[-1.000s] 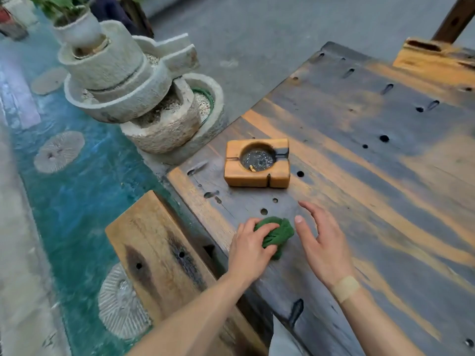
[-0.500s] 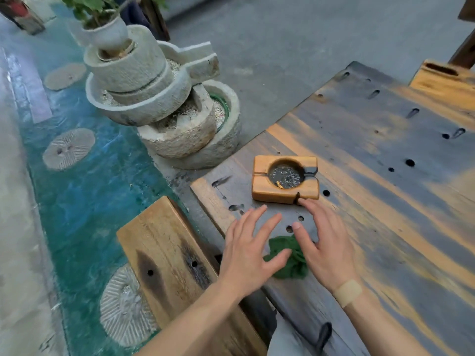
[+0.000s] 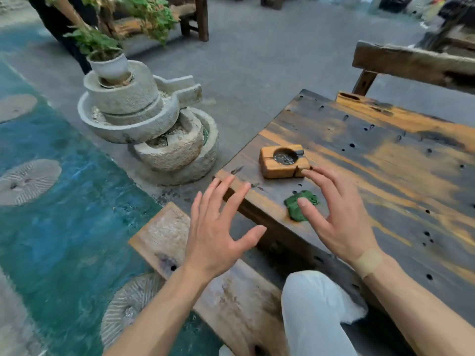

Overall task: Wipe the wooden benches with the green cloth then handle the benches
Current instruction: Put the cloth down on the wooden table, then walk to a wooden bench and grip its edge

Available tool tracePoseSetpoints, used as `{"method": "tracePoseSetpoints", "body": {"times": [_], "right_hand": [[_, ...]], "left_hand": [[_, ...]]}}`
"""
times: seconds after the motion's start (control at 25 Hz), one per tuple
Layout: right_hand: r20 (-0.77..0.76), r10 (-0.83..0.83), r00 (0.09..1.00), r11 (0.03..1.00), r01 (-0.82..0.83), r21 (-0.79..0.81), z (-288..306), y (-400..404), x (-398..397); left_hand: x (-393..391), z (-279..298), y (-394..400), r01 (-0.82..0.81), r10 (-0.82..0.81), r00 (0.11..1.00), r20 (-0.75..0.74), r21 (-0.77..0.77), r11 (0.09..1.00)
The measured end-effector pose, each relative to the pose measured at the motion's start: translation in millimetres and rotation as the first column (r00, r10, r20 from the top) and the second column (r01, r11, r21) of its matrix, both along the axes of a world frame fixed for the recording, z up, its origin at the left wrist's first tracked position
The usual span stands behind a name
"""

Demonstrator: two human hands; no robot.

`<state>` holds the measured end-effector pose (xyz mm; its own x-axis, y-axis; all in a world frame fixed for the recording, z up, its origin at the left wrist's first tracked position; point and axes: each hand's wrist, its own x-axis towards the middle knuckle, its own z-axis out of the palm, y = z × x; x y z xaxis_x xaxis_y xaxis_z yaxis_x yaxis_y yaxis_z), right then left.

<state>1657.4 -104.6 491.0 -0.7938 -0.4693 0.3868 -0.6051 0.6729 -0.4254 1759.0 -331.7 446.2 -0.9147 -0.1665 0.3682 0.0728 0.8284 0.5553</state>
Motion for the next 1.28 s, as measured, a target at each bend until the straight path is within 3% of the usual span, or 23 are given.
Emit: {"method": "tracePoseSetpoints", "body": {"times": [0.36,0.52,0.84,1.28], "right_hand": [[0.116,-0.223,0.968,0.969,0.233,-0.081,15.5,55.9,109.5],[0.108,-0.399,0.91,0.907,0.409,-0.097,16.6,101.5,151.8],[0.071,-0.772,0.632,0.622,0.773,-0.124,22.5,250.2,301.8],[0.017,-0.987,0.157,0.15,0.966,-0.211,48.2,448.6,631.6]], "left_hand": [[45.6,39.3,27.8,0.202,-0.183,0.973,-0.142,0.133,0.97],[32.0,39.9,79.1,0.385,-0.352,0.915,-0.198,0.166,0.908],[44.9,38.6,265.4,0.779,-0.742,0.625,-0.241,0.13,0.614],[285.9,69.1,562.5,0.981,-0.927,0.182,-0.327,0.122,0.149]]}}
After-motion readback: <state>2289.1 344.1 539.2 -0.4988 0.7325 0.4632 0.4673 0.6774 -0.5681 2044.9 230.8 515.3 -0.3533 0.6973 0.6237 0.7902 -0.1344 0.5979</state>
